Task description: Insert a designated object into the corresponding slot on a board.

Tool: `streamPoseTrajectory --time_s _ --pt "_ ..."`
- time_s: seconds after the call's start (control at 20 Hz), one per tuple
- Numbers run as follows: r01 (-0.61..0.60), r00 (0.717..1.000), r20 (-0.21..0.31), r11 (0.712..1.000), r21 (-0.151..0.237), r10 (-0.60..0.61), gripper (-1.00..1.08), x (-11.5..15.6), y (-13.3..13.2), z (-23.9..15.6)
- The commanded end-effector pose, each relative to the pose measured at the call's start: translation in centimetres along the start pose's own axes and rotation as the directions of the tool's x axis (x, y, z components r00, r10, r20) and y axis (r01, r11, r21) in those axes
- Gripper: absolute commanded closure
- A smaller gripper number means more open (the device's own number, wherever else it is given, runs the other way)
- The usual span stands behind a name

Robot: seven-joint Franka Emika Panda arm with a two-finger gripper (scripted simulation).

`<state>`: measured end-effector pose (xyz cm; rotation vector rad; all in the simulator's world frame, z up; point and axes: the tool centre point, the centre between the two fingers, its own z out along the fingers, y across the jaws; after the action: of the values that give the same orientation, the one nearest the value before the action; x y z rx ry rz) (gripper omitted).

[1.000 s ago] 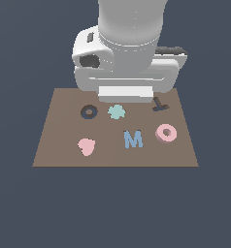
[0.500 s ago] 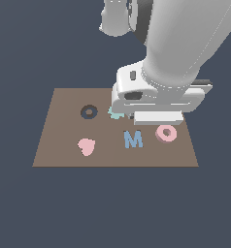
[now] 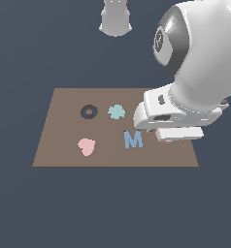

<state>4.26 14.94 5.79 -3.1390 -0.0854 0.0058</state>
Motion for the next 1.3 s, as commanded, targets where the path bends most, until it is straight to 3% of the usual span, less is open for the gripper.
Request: streamPoseTrajectory --time_s 0.0,0.85,0.9,1.25 --pt "0.003 1.0 -0.003 1.0 -0.001 -0.003 -0.92 0.4 -0.6 0.5" --pt "0.007 1.0 -0.004 1.0 -0.002 -0.007 -0.92 0.7 -1.2 2.8" --pt "0.007 1.0 -0.004 1.0 -0.002 -0.007 1.08 0.7 -1.2 2.8" --pt "0.007 1.0 -0.004 1.0 -0.002 -0.007 1.08 0.7 -1.2 2.8"
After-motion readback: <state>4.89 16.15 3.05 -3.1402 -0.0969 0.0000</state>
